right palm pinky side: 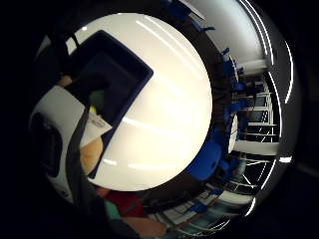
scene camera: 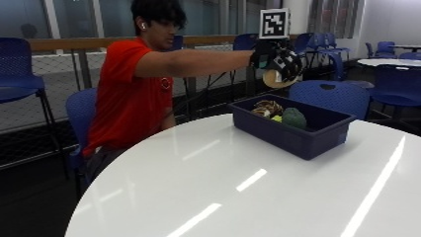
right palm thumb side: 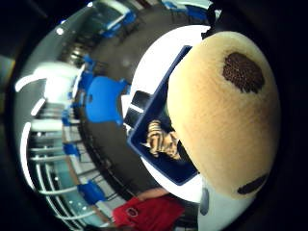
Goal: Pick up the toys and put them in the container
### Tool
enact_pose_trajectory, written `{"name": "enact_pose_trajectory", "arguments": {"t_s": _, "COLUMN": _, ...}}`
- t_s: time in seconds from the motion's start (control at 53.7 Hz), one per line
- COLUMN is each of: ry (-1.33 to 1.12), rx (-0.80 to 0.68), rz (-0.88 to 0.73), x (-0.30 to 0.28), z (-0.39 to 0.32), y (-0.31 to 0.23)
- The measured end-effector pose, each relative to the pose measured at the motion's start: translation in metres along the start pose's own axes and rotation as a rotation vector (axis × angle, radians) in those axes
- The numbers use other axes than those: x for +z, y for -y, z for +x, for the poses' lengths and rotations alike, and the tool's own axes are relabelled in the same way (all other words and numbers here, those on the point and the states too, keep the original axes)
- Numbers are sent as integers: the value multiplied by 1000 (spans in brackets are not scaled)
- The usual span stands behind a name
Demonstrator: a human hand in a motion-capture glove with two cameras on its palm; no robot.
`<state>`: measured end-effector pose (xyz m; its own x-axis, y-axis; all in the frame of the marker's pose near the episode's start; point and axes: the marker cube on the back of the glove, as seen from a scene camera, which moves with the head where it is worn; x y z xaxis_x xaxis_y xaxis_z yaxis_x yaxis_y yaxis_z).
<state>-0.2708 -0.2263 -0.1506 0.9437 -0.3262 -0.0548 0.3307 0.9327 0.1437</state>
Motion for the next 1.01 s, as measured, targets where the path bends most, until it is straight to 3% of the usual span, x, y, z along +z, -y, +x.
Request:
{"name": "enact_pose_trajectory", "arguments": {"t_s": 0.093, "ry": -57, "rx": 72, "rz": 22, "x": 4, "z": -2, "y": 11}}
{"name": "enact_pose_trajectory", "arguments": {"t_s": 0.261, "ry": 52, "rx": 37, "rz": 89, "x": 7, "z": -18, "y": 14}}
{"name": "enact_pose_trajectory", "arguments": {"t_s": 0.466, "ry": 31, "rx": -45, "rz": -57, "x": 15, "z": -10, "y": 2}}
{"name": "enact_pose_trajectory", "arguments": {"t_s": 0.559, "ry": -4, "rx": 121, "rz": -76, "x": 20, "z": 5, "y": -1}}
{"name": "enact_pose_trajectory", "arguments": {"t_s": 0.633, "ry": 10, "rx": 55, "rz": -72, "x": 22, "z": 14, "y": -13}}
{"name": "enact_pose_trajectory", "arguments": {"t_s": 0.726, "ry": -5, "rx": 160, "rz": -77, "x": 29, "z": 34, "y": -28}}
{"name": "enact_pose_trajectory", "arguments": {"t_s": 1.006, "ry": 34, "rx": 224, "rz": -155, "x": 62, "z": 106, "y": -97}}
